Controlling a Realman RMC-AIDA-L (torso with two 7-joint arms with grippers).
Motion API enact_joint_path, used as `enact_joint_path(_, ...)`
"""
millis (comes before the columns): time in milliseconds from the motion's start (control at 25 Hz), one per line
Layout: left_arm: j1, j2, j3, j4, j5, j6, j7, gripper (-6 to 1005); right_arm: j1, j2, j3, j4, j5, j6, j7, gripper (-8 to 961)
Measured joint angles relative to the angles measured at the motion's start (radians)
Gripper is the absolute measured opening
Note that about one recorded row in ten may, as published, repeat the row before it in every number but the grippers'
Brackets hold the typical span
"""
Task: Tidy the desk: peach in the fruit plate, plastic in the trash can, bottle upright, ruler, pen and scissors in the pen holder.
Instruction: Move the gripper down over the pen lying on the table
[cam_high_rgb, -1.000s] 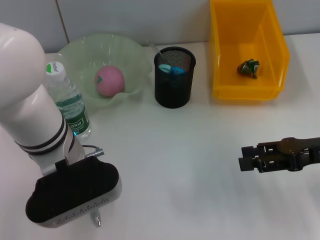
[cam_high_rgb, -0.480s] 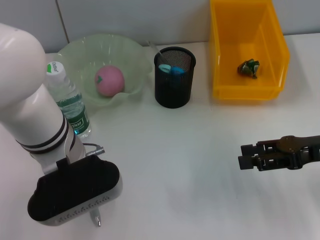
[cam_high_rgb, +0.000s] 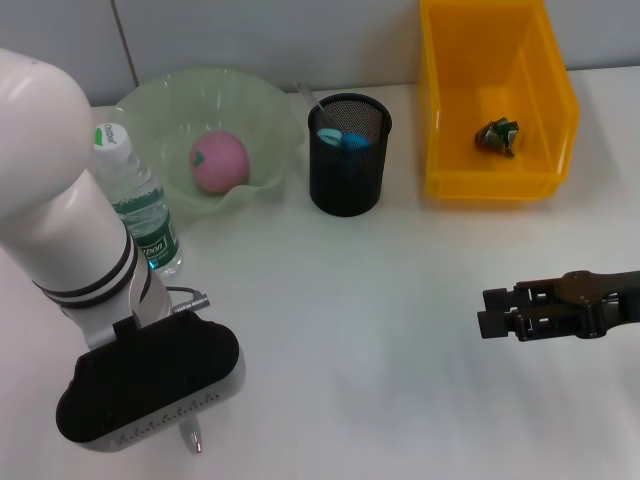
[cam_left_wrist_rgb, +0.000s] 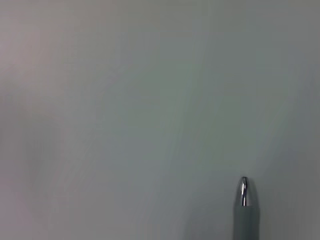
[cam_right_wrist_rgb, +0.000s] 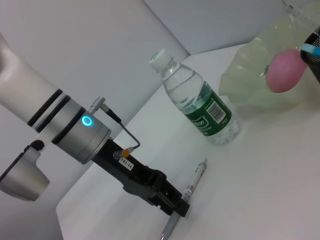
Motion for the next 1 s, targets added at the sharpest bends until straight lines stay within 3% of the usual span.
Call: enact_joint_path(1000, 0.0, 0.0, 0.021, -0.002, 0.014, -0.003, -0.002, 366, 0.007, -0.003, -0.006, 0.002, 0.0, -0.002, 0.003, 680)
